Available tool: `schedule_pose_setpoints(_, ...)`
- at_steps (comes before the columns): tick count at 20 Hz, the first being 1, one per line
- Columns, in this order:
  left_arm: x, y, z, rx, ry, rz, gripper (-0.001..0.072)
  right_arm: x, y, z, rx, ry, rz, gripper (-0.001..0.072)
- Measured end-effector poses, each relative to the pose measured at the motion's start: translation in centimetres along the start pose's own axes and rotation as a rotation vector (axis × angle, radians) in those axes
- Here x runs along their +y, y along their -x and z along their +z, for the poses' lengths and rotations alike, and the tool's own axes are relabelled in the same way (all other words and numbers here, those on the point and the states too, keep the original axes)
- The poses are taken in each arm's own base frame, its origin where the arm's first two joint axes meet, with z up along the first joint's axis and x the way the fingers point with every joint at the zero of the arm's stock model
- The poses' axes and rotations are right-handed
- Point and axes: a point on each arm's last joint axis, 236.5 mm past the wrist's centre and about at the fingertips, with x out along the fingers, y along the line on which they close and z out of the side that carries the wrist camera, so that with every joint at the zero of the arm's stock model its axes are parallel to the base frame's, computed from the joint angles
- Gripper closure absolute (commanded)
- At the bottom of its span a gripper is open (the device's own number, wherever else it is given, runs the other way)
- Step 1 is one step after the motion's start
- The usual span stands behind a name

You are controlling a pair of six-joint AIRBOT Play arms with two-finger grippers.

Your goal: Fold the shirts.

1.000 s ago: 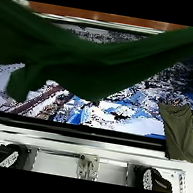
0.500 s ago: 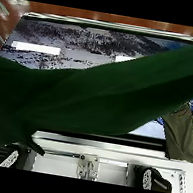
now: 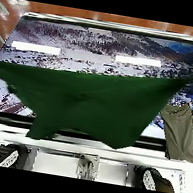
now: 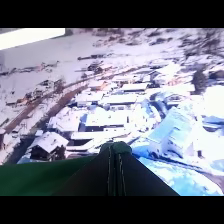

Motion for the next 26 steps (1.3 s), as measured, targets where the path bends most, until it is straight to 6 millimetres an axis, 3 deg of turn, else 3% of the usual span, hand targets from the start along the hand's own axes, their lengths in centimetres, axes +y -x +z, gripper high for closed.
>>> schedule_pose_setpoints(4,-0.4,-9.6,1.1,0.026,0.013,-0.009,0.0671,-1.3,-11.8,2.2,-0.041,-0.045,0.029,0.0647)
schedule_pose_setpoints(8,-1.8,-19.0,3.5,-0.023,0.076,-0.064,0.0671,-2.6,-20.8,3.9,-0.162,-0.099,0.001,0.0647)
schedule_pose_setpoints(11,-3.2,-25.6,2.9,-0.008,0.166,-0.124,0.067,-3.5,-26.3,1.6,-0.13,-0.124,-0.019,0.0647)
schedule_pose_setpoints(14,-4.7,-31.1,-1.1,0.119,0.257,-0.169,0.0655,-3.9,-30.5,-2.8,-0.013,-0.161,-0.025,0.0646)
schedule_pose_setpoints(15,-5.1,-32.3,-2.7,0.177,0.276,-0.178,0.0537,-4.0,-31.3,-4.0,0.022,-0.185,-0.027,0.0624)
schedule_pose_setpoints(16,-5.3,-33.0,-4.1,0.225,0.292,-0.184,0.0292,-4.2,-31.8,-4.9,0.049,-0.209,-0.029,0.0396)
schedule_pose_setpoints(17,-5.3,-33.5,-5.3,0.277,0.308,-0.187,0.0046,-4.1,-31.9,-5.5,0.071,-0.234,-0.026,0.0094)
schedule_pose_setpoints(19,-4.3,-33.3,-6.2,0.35,0.338,-0.187,0.001,-3.9,-31.2,-5.7,0.101,-0.269,-0.013,0.0068)
schedule_pose_setpoints(22,-0.5,-30.7,-6.2,0.466,0.312,-0.185,0.0028,-5.1,-27.5,-4.3,0.131,-0.236,-0.018,0.0069)
schedule_pose_setpoints(24,3.1,-27.9,-7.4,0.564,0.303,-0.171,0.0028,-7.6,-23.9,-4.9,0.21,-0.184,-0.074,0.007)
schedule_pose_setpoints(26,6.4,-25.0,-9.8,0.654,0.346,-0.157,0.0026,-11.2,-20.0,-7.7,0.356,-0.166,-0.147,0.007)
